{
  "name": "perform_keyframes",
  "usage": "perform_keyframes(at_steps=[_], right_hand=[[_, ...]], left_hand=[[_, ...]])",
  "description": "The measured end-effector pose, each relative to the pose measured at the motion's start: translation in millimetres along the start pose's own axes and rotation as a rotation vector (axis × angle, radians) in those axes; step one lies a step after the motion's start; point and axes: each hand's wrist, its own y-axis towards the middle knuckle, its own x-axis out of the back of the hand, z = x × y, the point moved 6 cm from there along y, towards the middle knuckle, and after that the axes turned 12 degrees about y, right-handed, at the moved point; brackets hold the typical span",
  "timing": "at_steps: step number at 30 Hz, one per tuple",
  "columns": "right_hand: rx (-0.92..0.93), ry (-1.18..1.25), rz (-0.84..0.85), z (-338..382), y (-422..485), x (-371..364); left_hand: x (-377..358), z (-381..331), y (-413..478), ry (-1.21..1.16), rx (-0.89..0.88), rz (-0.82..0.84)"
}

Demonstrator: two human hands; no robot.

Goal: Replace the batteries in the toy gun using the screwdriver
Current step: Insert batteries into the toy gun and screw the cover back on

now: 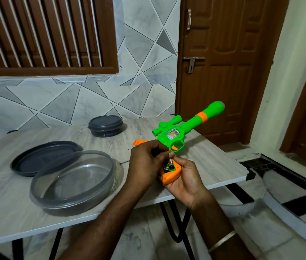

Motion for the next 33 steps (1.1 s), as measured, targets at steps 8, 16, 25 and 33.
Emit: perform_keyframes(at_steps=[8, 16, 25, 33], right_hand=[[0.035, 0.055, -0.019, 0.5, 1.3, 7.9], [0.02, 0.03, -0.13, 2.3, 3.8, 20.3], [-0.001, 0.046, -0.134, 5.6, 0.6, 20.7], [0.062, 0.065, -0.081, 11.8, 8.5, 11.6]], left_hand=[[-15.7, 5.1, -3.7, 0.1, -0.038, 0.015], [-38.9, -1.2, -18.3, 0.401, -0.247, -0.109], [-49.1, 4.9, -21.7, 0.42, -0.31, -0.079], [-33.1, -7.8, 1.8, 0.342, -0.25, 0.093]])
